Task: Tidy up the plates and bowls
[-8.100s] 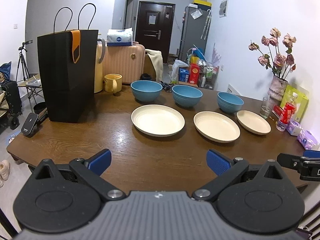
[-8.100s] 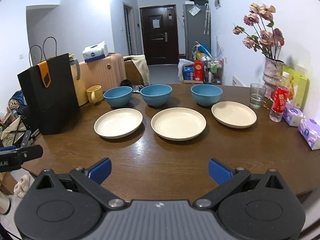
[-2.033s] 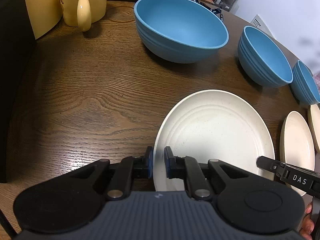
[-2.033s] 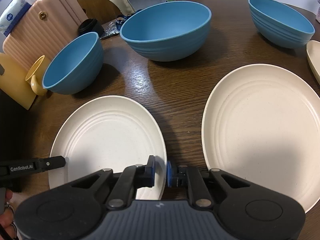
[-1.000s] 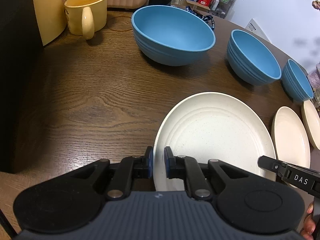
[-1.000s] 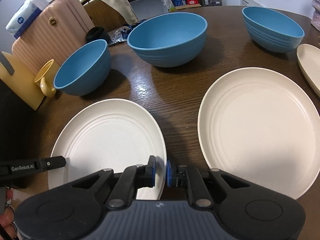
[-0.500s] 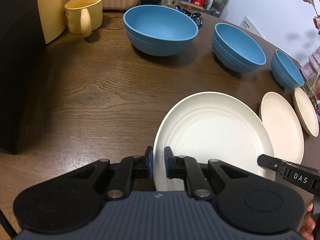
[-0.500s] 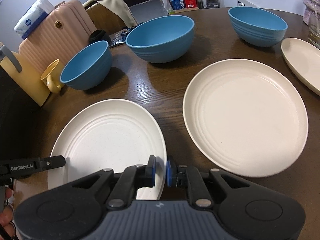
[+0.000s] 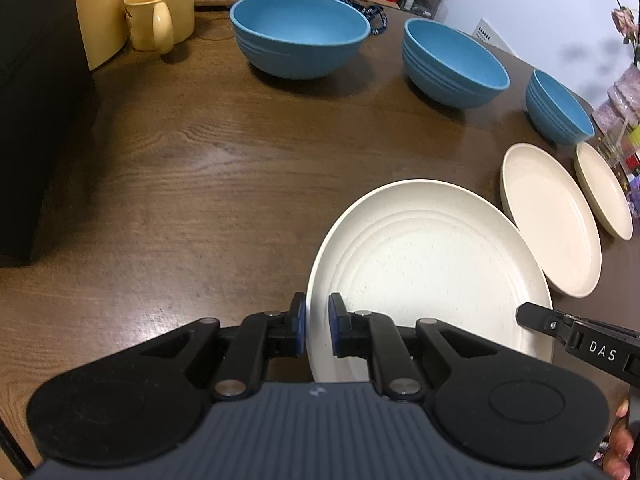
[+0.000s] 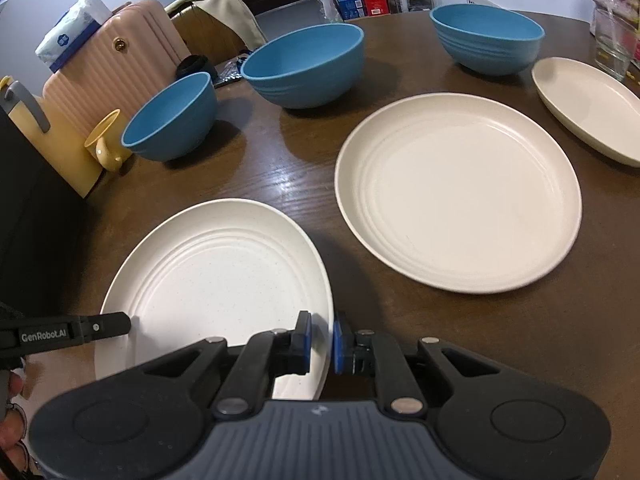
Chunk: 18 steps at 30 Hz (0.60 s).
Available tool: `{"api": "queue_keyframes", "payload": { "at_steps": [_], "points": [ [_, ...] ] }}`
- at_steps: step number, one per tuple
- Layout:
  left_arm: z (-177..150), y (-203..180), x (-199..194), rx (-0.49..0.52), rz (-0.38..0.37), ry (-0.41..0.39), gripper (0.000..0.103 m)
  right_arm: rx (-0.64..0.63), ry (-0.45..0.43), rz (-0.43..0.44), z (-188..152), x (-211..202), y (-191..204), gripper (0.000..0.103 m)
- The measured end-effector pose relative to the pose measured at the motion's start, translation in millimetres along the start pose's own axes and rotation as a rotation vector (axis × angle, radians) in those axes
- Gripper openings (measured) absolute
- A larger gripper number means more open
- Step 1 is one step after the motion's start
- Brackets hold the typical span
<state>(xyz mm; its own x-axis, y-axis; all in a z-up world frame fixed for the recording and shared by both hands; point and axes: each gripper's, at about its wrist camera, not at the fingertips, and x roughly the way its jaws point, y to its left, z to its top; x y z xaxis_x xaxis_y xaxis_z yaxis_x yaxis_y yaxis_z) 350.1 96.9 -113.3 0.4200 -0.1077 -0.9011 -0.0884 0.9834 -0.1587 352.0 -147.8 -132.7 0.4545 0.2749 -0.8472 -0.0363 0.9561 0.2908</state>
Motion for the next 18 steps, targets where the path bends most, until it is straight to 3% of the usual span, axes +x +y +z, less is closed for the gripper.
{"api": "queue_keyframes", "payload": {
  "at_steps": [18],
  "points": [
    [-29.0, -13.8, 8.8, 0.030, 0.004, 0.034, 0.012, -0.003, -0.001, -0.023, -36.6, -4.5, -18.6, 0.010]
  ]
}}
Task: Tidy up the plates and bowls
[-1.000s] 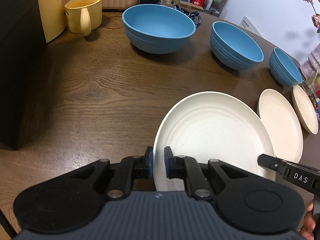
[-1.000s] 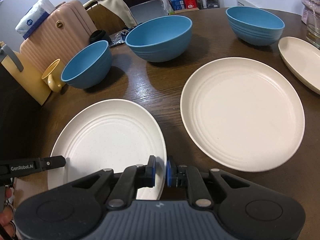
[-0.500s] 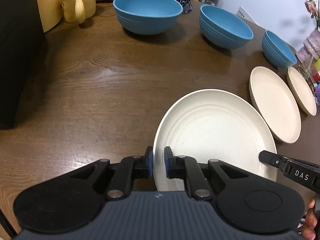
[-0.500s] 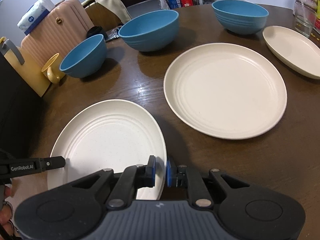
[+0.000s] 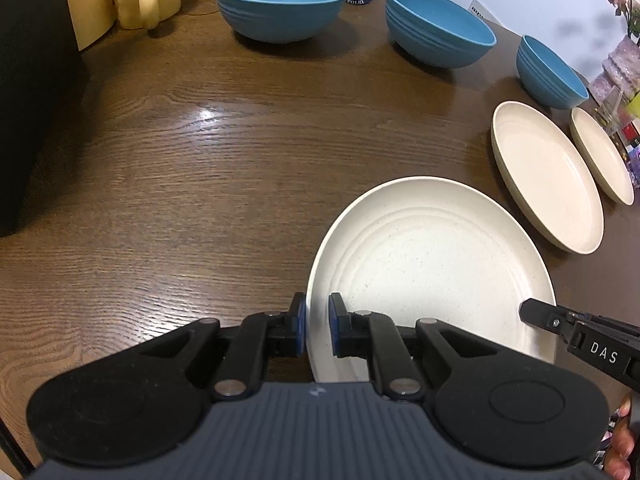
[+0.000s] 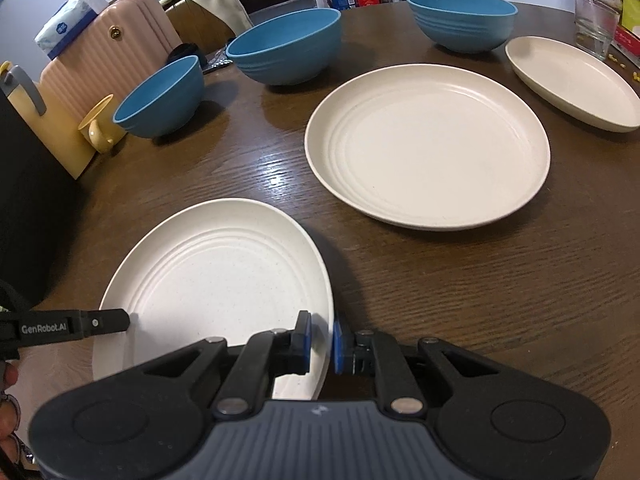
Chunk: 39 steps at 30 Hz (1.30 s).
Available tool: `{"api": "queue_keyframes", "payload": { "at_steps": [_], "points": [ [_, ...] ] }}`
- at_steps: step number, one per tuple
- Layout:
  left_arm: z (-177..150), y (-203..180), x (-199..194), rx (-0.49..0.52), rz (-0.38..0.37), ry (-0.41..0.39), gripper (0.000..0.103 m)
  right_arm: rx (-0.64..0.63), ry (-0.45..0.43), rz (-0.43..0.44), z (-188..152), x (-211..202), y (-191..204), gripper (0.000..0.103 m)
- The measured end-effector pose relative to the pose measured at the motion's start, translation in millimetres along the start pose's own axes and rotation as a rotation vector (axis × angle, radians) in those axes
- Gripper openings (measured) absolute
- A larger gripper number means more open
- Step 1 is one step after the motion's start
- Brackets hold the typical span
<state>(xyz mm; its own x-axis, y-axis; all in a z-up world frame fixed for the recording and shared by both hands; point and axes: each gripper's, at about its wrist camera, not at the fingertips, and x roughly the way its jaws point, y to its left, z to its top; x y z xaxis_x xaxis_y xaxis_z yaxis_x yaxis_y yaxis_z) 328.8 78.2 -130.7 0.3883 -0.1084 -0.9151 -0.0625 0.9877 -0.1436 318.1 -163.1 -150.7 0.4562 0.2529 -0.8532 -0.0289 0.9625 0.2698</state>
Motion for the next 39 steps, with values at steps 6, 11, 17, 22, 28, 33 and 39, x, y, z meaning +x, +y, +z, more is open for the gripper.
{"api": "queue_keyframes", "payload": {
  "at_steps": [6, 11, 17, 22, 28, 33, 39],
  "points": [
    [-2.1, -3.4, 3.9, 0.011, 0.000, -0.001, 0.012, 0.004, -0.010, -0.008, -3.2, 0.7, -4.3, 0.011],
    [-0.2, -3.9, 6.3, 0.018, 0.006, -0.001, 0.012, 0.004, -0.020, -0.014, -3.5, 0.7, -3.7, 0.010],
    [0.3, -4.7, 6.3, 0.025, 0.008, -0.002, 0.012, 0.009, -0.022, -0.018, -4.1, -0.2, -2.6, 0.011],
    [1.1, -3.8, 6.9, 0.024, -0.001, 0.000, 0.013, 0.024, -0.016, -0.018, -2.7, 0.3, -3.9, 0.011],
    [2.3, -2.3, 4.7, 0.028, -0.001, -0.006, 0.022, 0.030, -0.008, -0.025, -0.3, 1.4, -4.0, 0.015],
    [2.9, 1.5, -2.5, 0.019, 0.013, -0.031, 0.047, 0.039, -0.020, -0.022, 1.6, -2.9, -4.5, 0.046],
    [2.4, 2.0, -16.3, 0.024, 0.018, -0.079, 0.090, 0.027, -0.038, -0.026, 5.9, -12.7, -1.8, 0.084]
  ]
}}
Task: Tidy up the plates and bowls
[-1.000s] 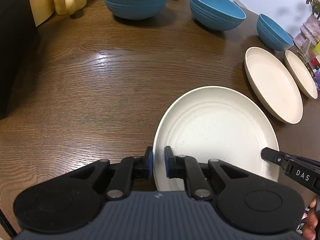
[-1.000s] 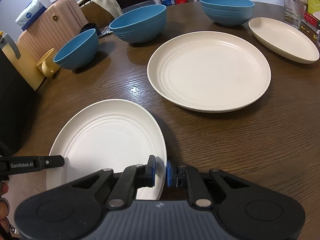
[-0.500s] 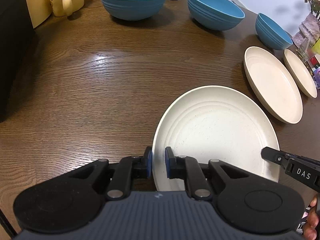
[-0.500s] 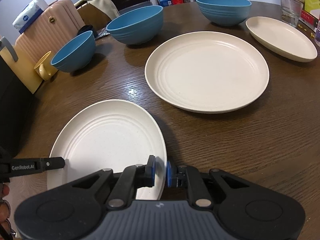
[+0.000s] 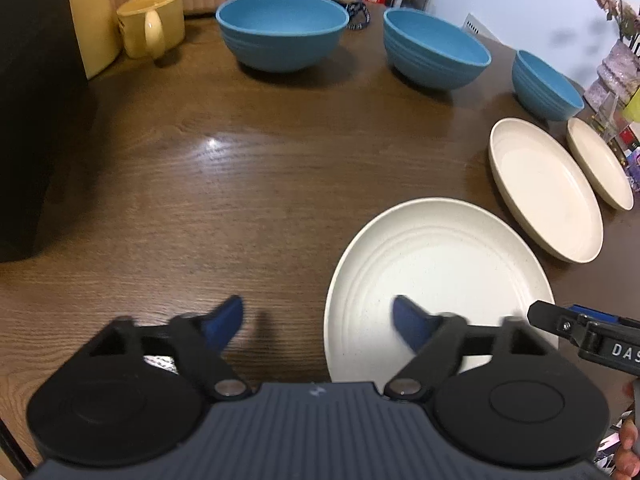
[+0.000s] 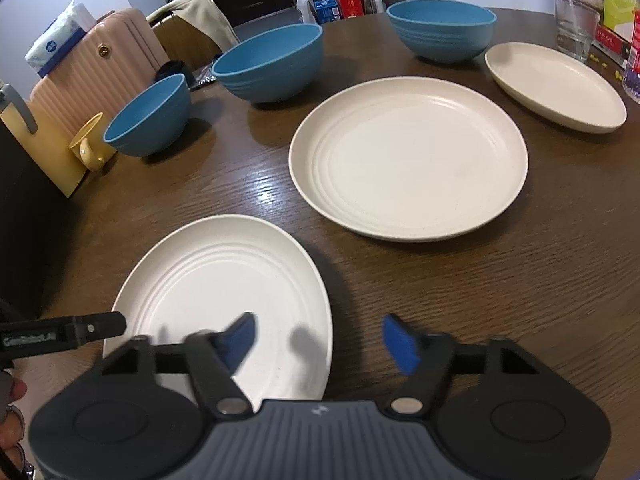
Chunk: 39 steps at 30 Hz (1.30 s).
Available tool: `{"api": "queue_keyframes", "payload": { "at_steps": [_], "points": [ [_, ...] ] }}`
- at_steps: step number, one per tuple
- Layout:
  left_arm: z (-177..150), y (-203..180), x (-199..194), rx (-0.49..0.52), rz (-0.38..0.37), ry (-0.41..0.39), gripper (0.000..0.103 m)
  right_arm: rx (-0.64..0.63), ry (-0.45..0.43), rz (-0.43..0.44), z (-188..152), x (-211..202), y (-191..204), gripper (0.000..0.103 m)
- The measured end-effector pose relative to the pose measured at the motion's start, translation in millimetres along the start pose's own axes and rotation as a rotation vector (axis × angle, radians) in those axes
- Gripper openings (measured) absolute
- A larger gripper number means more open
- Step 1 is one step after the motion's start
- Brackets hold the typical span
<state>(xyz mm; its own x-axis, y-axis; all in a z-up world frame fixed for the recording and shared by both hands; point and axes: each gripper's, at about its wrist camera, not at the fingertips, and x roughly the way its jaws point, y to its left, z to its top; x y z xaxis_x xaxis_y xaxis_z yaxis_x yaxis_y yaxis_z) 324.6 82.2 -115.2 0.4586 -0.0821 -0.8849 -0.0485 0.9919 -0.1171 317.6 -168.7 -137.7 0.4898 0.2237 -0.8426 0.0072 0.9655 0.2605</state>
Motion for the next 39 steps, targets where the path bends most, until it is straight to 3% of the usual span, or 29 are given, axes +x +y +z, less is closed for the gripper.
{"api": "queue_keyframes", "payload": {
  "at_steps": [1, 5, 26, 39],
  "points": [
    [-0.1, 0.0, -2.3, 0.001, -0.002, -0.005, 0.098, -0.003, -0.001, 0.001, 0.7, -1.6, 0.6, 0.091],
    [-1.7, -0.8, -9.6, 0.009, -0.014, -0.027, 0.103, 0.003, -0.008, 0.014, 1.4, -9.1, 1.0, 0.103],
    [-8.8, -11.7, -42.3, -0.004, -0.007, -0.089, 0.103, 0.007, -0.034, 0.012, -0.9, -39.2, -11.1, 0.103],
    [-15.9, -49.3, -77.3, 0.026, 0.001, -0.157, 0.103, 0.031, -0.091, 0.008, -4.7, -80.1, -46.9, 0.103]
  ]
}}
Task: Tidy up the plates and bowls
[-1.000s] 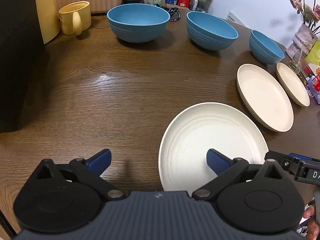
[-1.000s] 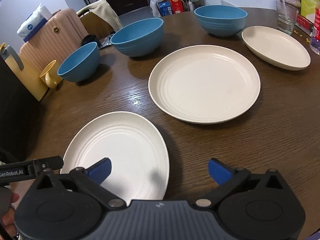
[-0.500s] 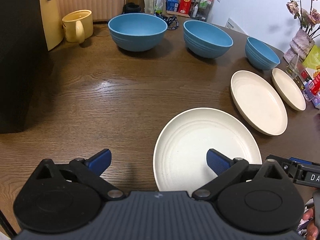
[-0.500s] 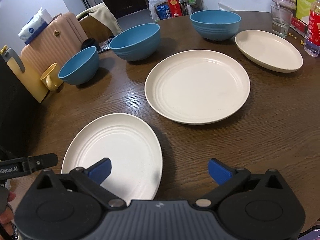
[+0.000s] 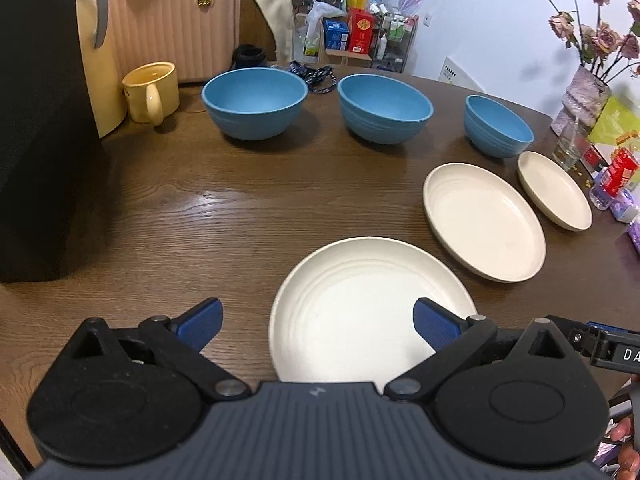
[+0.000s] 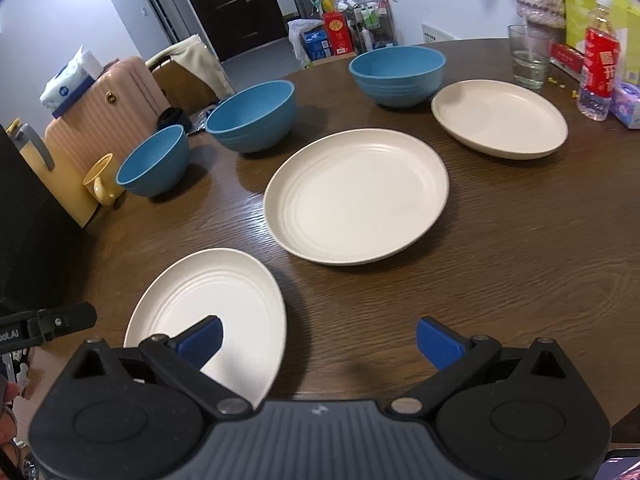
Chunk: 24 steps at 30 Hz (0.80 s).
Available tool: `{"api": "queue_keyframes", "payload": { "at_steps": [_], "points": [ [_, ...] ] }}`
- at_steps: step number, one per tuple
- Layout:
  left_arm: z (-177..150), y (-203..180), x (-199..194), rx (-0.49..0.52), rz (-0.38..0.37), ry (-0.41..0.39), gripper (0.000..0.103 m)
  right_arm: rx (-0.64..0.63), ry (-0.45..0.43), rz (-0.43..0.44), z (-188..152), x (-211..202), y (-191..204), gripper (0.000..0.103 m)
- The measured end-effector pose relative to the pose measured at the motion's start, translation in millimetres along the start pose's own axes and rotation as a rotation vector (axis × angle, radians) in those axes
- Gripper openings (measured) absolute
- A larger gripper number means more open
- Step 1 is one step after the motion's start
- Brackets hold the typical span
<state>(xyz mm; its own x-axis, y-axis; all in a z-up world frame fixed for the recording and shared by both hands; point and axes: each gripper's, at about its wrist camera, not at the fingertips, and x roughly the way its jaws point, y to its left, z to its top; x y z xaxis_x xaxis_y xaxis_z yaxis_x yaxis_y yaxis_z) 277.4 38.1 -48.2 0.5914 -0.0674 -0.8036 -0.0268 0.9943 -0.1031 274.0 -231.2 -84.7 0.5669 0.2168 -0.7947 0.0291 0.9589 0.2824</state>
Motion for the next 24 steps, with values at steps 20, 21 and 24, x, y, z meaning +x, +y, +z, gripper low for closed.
{"api": "queue_keyframes", "payload": {
  "at_steps": [20, 21, 24],
  "points": [
    [-27.6, -106.5, -33.8, 0.013, -0.012, -0.060, 0.103, -0.051, -0.056, -0.038, 3.1, -64.3, -84.8, 0.103],
    [-27.4, -110.9, -34.5, 0.014, -0.014, -0.063, 0.103, -0.052, -0.058, -0.041, 4.5, -66.4, -88.5, 0.103],
    [-24.7, -121.7, -34.8, 0.019, -0.019, -0.062, 0.103, -0.044, -0.062, -0.042, 8.2, -71.5, -96.8, 0.103]
  ]
}}
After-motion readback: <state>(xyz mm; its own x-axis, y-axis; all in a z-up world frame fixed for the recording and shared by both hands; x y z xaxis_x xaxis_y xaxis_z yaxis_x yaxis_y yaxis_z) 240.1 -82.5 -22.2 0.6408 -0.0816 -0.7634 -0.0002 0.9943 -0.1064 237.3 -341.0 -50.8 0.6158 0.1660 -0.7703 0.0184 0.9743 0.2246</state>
